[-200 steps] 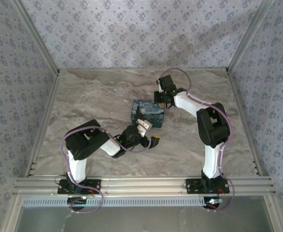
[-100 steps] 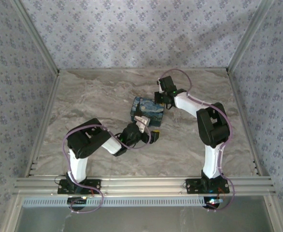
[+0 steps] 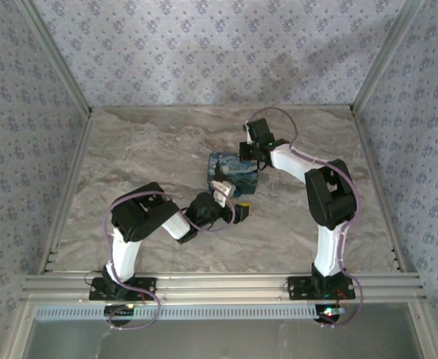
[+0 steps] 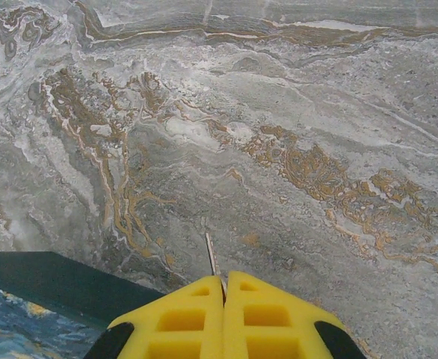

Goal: Unlock a padlock with a key

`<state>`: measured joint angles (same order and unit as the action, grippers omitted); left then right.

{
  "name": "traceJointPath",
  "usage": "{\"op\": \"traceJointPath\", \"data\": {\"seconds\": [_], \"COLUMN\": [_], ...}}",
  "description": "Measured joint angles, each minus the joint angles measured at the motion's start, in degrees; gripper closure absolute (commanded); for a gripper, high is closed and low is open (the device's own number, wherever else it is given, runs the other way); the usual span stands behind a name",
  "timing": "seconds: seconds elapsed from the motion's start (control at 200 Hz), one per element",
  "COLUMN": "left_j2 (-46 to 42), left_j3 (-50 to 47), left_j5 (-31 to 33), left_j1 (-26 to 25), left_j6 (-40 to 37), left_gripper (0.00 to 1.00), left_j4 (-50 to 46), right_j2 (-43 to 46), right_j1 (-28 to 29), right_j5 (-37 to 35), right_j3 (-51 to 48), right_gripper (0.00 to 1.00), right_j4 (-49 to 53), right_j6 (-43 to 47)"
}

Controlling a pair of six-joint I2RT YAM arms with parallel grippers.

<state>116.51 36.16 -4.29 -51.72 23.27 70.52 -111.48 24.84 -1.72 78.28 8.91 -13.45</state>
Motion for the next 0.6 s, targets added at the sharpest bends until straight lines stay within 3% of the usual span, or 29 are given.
{"op": "traceJointPath", "data": {"seconds": [0.155, 0.245, 0.6], "left_j2": [1.03, 1.05, -0.68], "left_j3": [0.02, 0.37, 4.33], "left_j5": [-0.37, 0.31, 13.14], "left_j1": [0.44, 0.46, -4.02], "left_j6": [2.80, 3.91, -0.13], "left_gripper": [0.15, 0.08, 0.05], "left_j4": [2.78, 2.60, -9.57], "right_j2": [0.59, 0.61, 1.27], "right_j1": [0.00, 0.00, -0.04], "right_j5": [-0.02, -0.04, 0.22], "right_j3": [-0.79, -0.90, -1.75], "right_gripper": [1.00, 1.00, 1.00], "right_j4": [-0.57, -0.85, -1.40], "right_j6": [0.02, 0.02, 0.02]}}
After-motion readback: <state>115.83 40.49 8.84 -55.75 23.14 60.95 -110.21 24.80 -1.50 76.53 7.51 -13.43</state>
